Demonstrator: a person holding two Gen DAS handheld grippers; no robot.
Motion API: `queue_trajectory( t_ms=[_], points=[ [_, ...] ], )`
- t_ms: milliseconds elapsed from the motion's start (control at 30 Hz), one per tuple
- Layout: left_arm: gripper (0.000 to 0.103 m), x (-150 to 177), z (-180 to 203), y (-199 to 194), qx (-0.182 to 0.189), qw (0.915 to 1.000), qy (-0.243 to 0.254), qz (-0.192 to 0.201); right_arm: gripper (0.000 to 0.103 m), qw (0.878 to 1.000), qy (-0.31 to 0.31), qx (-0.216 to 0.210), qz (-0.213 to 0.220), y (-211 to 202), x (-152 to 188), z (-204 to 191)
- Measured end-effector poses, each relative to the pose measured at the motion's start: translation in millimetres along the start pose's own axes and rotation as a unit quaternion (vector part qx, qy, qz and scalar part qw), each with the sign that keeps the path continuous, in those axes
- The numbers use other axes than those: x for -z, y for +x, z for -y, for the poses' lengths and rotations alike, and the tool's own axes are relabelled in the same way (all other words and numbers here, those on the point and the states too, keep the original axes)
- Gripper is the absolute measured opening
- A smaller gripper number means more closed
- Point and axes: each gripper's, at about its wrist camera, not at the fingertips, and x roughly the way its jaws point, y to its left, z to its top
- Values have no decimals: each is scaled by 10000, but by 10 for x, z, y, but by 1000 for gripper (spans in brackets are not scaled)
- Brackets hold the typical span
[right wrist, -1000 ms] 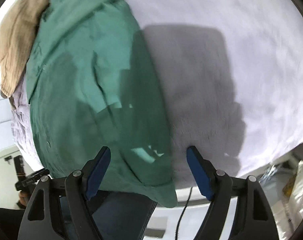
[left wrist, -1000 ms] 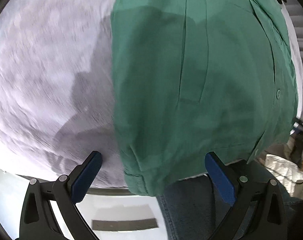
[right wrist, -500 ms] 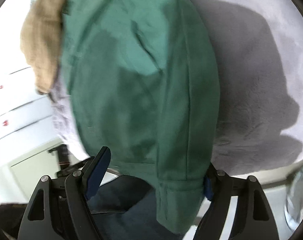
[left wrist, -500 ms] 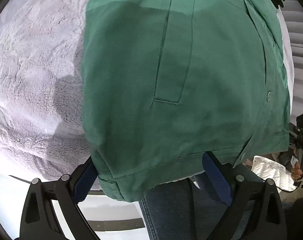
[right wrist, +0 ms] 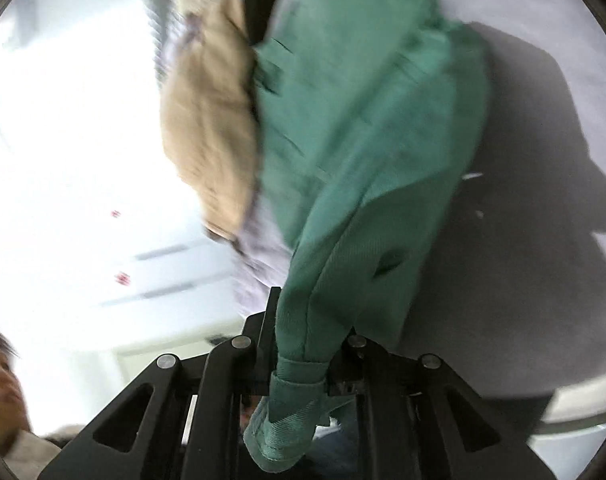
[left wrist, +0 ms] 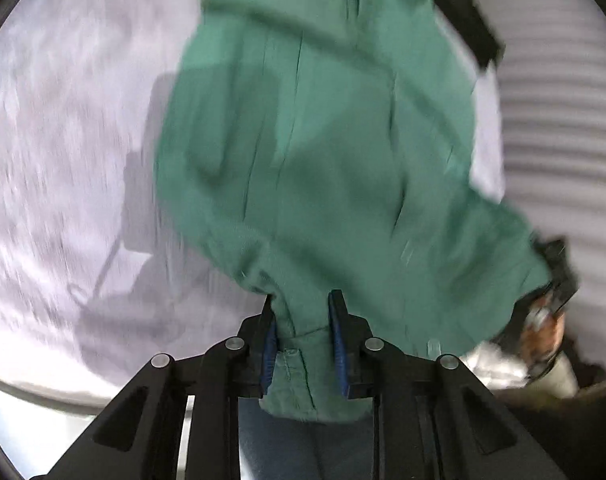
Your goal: Fold large clothes
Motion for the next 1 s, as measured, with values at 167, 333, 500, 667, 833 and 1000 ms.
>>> queue_trajectory(
  t_ms=[167,333,500,667,833,1000],
  points=[
    [25,-584,28,-126,-97,9979,104,638,16,9999,-12,41,127,254,-441,-49],
    [25,-980,7,66,-372,9959,-38,825,16,9974,478,103,530,506,-781,134],
    [25,-1143,40,86,-226,9925,-214,1180,16,9952,463,-272,813,493,-1028,9],
    [25,-1379,194,-280,25,9837,-128,1792,16,9904,271,-727,1148,432,-1401,-272],
    [25,-1897,362,-372,-259,9757,197,2168,16,9908,120,-528,1244,625,-1995,-400],
    [25,-2381,330,-16,-816,9722,102,2191,18,9918,421,1,1208,1004,-2579,-125]
  ],
)
